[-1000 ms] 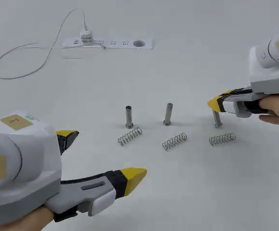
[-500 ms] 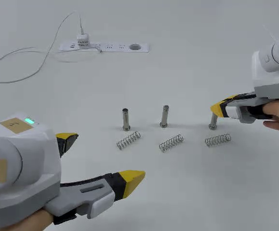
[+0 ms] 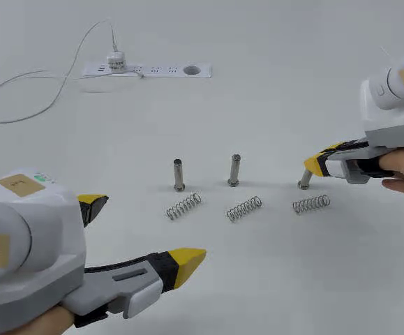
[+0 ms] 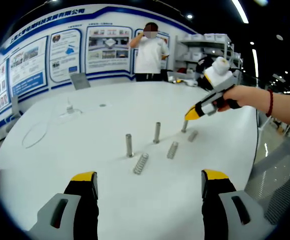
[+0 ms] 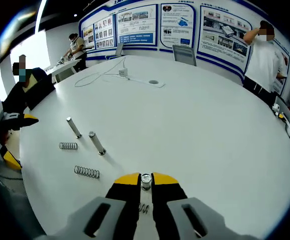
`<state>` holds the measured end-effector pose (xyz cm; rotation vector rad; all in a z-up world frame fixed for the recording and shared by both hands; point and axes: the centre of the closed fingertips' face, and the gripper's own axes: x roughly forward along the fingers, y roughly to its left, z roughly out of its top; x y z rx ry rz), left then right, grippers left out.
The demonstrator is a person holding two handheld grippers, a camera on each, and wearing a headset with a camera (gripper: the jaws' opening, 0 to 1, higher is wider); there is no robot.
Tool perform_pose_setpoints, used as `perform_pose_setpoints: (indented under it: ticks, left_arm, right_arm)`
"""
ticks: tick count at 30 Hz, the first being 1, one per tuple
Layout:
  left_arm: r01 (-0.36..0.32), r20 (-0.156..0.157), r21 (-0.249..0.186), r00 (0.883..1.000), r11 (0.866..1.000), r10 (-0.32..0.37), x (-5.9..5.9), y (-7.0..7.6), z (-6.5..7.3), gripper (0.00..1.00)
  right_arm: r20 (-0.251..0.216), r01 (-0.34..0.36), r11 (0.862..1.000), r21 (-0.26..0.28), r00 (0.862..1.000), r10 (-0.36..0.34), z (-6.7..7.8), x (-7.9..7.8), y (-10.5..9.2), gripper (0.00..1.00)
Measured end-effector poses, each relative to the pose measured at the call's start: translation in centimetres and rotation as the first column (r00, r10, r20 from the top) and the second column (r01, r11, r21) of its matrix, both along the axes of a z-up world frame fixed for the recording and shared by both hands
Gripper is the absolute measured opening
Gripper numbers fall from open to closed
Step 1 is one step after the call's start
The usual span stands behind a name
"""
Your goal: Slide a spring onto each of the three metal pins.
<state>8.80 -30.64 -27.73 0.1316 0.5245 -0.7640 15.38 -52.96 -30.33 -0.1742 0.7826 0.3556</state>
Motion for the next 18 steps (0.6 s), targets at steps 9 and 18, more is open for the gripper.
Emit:
perform_pose_setpoints:
  ticks: [9,18]
  left_arm:
    - [0.001,0.007,0.021,1.0,1.0,-0.001,0.1,0.3,0.1,0.85]
    - [0.018,0.026,0.06,0.999,0.998,-0.02,0.6,0.4,0.0,0.82]
  right_arm:
    - [-0.01,0.015,1.0,0.017,1.0,-0.015,-0.5,-0.1,-0.2,0.15]
    - [0.047,0.033,0.998,0.06,0.998,-0.036,1.2,-0.6,-0.4,0.24]
